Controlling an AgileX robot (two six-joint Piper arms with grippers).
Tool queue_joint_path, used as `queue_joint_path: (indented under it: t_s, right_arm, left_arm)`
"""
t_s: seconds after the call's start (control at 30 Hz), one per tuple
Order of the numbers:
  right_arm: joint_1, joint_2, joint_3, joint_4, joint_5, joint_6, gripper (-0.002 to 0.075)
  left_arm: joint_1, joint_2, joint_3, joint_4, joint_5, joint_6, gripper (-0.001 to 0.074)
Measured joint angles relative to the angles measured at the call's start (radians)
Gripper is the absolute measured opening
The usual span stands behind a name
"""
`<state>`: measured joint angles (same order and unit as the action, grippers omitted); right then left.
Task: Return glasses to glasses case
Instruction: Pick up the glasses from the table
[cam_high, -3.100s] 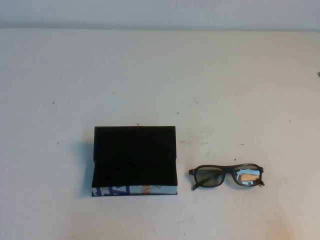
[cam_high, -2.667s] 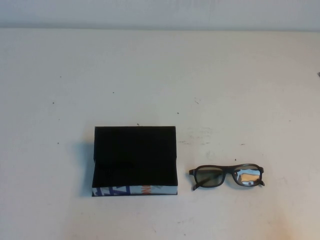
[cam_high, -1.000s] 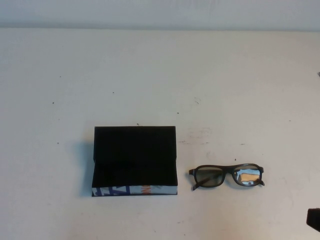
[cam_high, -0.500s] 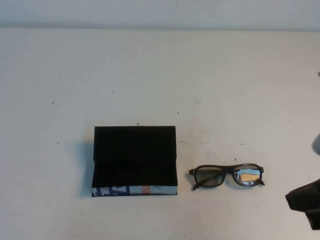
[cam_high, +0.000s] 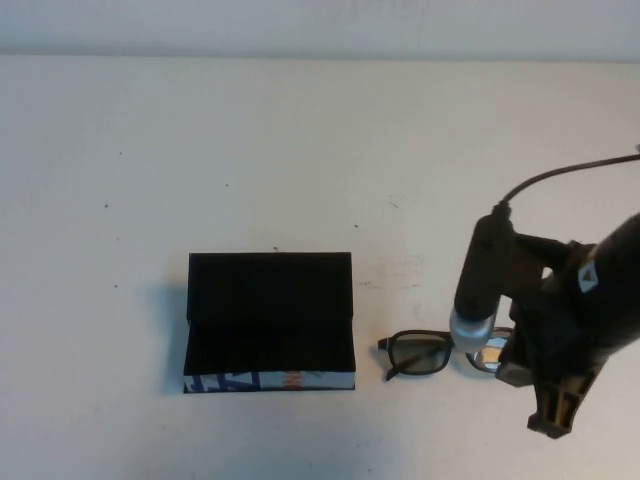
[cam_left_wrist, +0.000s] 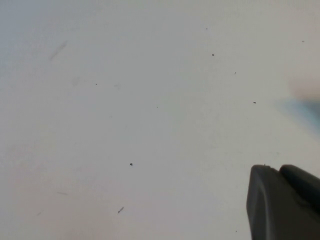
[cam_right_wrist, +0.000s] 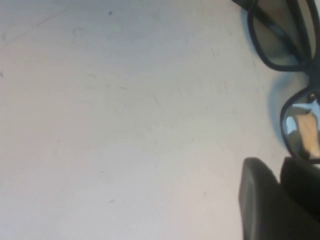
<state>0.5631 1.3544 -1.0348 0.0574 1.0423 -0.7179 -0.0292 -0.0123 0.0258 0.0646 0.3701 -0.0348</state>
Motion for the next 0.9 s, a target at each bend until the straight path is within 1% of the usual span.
queue_joint_path:
  t_s: [0.07, 0.23, 0.33, 0.4, 0.53, 0.9]
  right_arm:
    - [0.000, 0.044, -0.027, -0.010, -0.008, -0.075, 0.0095]
    - [-0.002, 0.148, -0.068, -0.034, -0.050, -0.286, 0.0290]
    - [-0.014, 0.199, -0.091, -0.038, -0.074, -0.348, 0.0375]
    - [-0.027, 0.233, -0.109, -0.046, -0.088, -0.362, 0.0406]
    - [-0.046, 0.307, -0.149, -0.052, -0.110, -0.376, 0.0426]
    - [-0.056, 0.433, -0.198, -0.028, -0.123, -0.437, 0.0430]
  left_arm:
    - [0.000, 0.000, 0.000, 0.000, 0.000, 0.000, -0.0001]
    - [0.000, 0.000, 0.000, 0.000, 0.000, 0.000, -0.0001]
    - [0.000, 0.000, 0.000, 0.000, 0.000, 0.000, -0.0001]
    - [0.000, 0.000, 0.000, 0.000, 0.000, 0.000, -0.0001]
    - [0.000, 0.000, 0.000, 0.000, 0.000, 0.000, -0.0001]
    - [0.000, 0.000, 0.000, 0.000, 0.000, 0.000, -0.0001]
